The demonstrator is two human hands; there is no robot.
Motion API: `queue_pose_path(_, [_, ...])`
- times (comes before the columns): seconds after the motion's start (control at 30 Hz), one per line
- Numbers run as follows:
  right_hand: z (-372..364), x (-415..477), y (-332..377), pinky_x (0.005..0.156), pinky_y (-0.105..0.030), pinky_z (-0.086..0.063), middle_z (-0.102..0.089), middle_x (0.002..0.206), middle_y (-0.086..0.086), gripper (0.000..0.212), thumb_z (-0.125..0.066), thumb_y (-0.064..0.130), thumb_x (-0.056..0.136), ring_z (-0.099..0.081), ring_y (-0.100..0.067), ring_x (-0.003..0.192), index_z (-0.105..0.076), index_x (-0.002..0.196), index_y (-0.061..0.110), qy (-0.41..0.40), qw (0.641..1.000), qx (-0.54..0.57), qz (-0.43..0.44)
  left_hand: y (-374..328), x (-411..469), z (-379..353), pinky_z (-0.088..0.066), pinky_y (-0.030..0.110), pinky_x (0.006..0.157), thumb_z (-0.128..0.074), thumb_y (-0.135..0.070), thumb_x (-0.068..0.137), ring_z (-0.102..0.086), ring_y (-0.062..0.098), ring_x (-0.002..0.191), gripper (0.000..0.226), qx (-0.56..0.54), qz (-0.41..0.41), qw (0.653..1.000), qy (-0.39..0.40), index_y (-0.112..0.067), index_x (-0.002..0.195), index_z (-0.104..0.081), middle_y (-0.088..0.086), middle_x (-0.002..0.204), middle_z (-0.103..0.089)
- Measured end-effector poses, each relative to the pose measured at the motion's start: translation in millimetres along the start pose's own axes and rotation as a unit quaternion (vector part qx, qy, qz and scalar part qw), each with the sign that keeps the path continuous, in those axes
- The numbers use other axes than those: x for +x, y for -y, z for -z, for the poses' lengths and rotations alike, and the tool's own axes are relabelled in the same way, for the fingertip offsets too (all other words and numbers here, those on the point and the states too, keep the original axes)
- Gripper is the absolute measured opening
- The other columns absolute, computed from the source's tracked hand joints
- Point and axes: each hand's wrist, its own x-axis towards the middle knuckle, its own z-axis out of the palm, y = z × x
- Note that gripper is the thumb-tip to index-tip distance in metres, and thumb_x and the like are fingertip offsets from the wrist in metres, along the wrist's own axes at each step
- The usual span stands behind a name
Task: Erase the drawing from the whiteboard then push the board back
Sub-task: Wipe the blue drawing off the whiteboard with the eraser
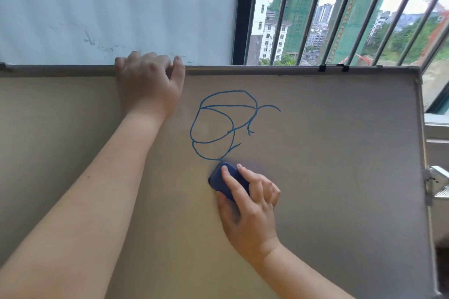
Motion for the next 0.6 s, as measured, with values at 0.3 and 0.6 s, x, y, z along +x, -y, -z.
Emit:
queue_pose_path(0.3, [8.2, 34.2, -32.3, 0.097, -0.039, -0.027, -0.048, 0.126, -0.005, 0.04, -0.059, 0.035, 0.09, -0.046, -0.026, 0.112, -0.058, 0.128, 0.023, -0.005, 1.0, -0.021, -0.013, -3.6, 1.2, -1.1, -0.026, 0.04, 0.075, -0.033, -0.042, 0.095, -0.036, 0.026, 0.071, 0.045, -0.007, 0.002, 1.0, 0.01, -0.015, 0.059, -0.041, 0.007, 0.065, -0.054])
queue_pose_path(0.6, [24.1, 110.9, -85.3, 0.097, -0.042, -0.024, -0.052, 0.122, -0.011, 0.046, -0.058, 0.04, 0.087, -0.041, -0.03, 0.117, -0.059, 0.13, 0.025, -0.11, 0.958, -0.021, -0.263, -2.1, 0.4, 0.1, -0.027, 0.041, 0.076, -0.033, -0.042, 0.096, -0.036, 0.025, 0.072, 0.045, -0.009, -0.001, 1.0, 0.013, -0.016, 0.059, -0.04, 0.007, 0.066, -0.056])
